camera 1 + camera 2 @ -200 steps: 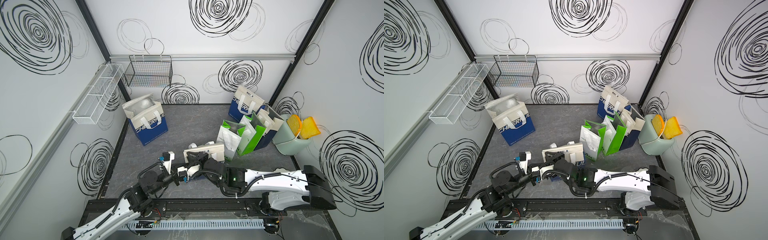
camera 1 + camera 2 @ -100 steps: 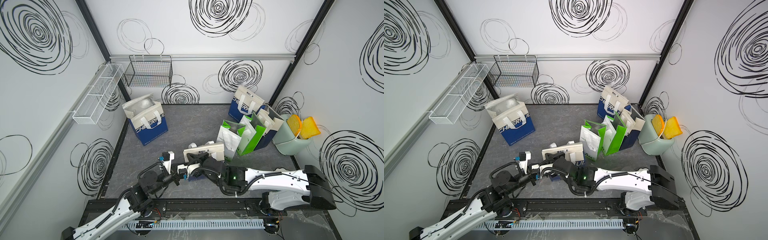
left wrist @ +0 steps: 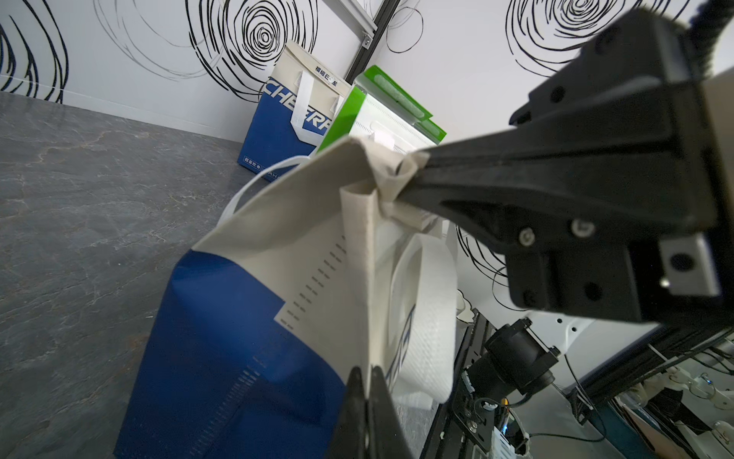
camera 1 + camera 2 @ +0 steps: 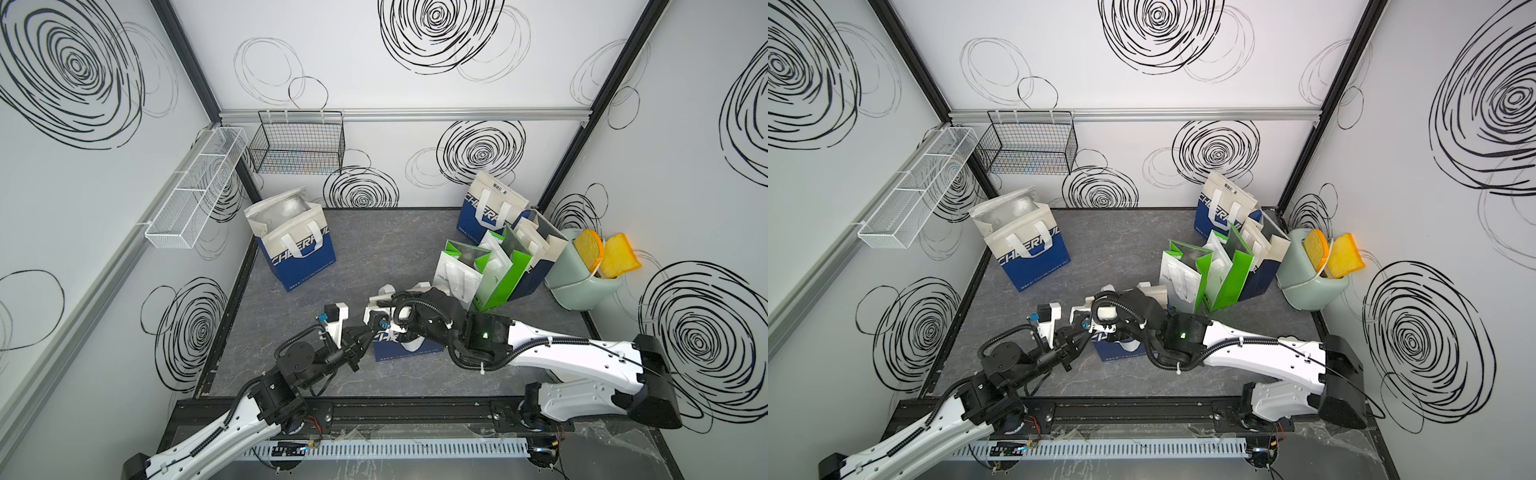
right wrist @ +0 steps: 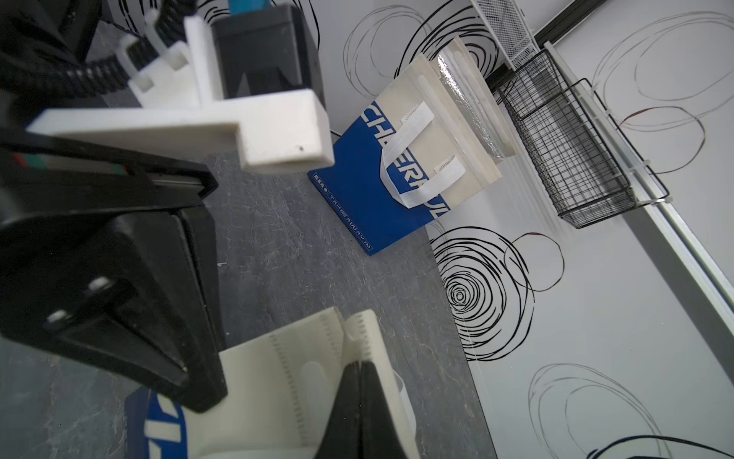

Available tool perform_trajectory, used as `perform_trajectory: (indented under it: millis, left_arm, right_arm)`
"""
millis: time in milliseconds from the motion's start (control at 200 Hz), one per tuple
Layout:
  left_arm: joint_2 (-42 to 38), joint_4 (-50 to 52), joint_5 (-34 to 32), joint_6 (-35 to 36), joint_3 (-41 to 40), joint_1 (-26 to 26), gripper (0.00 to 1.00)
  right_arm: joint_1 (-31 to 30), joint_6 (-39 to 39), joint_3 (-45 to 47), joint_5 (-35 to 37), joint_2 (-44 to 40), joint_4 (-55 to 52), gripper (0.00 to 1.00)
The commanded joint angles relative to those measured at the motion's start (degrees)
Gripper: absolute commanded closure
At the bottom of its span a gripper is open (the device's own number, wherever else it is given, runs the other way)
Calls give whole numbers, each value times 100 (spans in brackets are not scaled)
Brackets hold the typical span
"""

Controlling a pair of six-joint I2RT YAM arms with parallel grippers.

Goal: Open the takeout bag
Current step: Open the takeout bag at the center of the board.

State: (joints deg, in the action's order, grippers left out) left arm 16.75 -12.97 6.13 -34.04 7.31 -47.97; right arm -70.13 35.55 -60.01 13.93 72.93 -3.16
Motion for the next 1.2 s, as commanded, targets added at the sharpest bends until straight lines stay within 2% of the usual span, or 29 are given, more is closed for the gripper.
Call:
perform_trajectory:
  millis: [0,635,920,1196]
  left_arm:
    - [-23,238,208,20,96,-84,100]
    - [-2,242,190,38,104,-99,100]
    - [-11,282,176,64,132,-108,100]
    - [22,286,172,91,140,-108,100]
  right_arm:
    - [350,-309,-432,-48,-296,137,100]
    - [548,-10,-750,-673,-176,-204,100]
    - [571,1031,-1162,-884,147,-748,100]
    - [603,1567,-1361,-844,281,-872,100]
